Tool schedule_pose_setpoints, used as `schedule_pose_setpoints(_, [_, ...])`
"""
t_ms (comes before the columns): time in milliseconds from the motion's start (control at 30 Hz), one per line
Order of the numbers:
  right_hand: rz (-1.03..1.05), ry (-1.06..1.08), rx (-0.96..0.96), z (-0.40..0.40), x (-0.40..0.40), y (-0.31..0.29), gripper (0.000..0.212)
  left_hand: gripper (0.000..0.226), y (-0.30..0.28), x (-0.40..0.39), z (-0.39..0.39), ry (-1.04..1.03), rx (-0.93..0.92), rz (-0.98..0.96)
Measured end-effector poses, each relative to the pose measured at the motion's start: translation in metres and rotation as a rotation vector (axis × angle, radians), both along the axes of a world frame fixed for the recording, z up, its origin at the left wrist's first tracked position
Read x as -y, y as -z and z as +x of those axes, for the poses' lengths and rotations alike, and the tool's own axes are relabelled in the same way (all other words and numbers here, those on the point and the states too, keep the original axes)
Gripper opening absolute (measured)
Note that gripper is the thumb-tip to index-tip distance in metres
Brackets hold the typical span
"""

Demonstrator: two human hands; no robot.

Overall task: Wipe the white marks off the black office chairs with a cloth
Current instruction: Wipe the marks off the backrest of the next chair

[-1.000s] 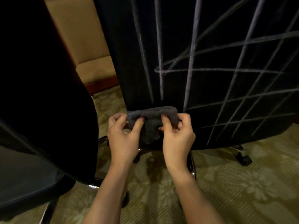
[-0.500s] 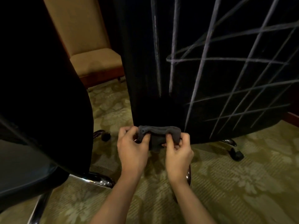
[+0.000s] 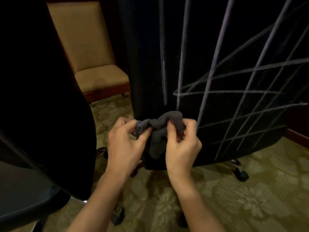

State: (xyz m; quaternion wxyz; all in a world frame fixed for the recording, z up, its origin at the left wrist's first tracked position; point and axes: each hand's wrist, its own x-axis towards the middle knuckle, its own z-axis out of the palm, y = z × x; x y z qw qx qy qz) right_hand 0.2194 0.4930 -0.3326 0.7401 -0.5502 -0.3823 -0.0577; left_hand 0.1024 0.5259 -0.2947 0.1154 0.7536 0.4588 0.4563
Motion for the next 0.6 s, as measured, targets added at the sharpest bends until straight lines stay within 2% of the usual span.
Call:
schedule_pose_setpoints(233, [-0.082, 0.003, 0.032, 0.004, 0.001, 0.029, 0.011, 0.017, 0.012, -0.004, 0.003, 0.0, -0.047, -0.038])
schedule_pose_setpoints(400, [-0.17, 0.053, 0.127, -0.002, 0.003, 0.037, 0.012, 0.012, 0.02, -0.01, -0.005, -0.005, -0.08, -0.048])
schedule_pose_setpoints(600, [-0.215, 0.056, -0.013, -0.02, -0.006, 0.028, 0.01, 0.012, 0.024, -0.022, -0.012, -0.024, -0.082, -0.002])
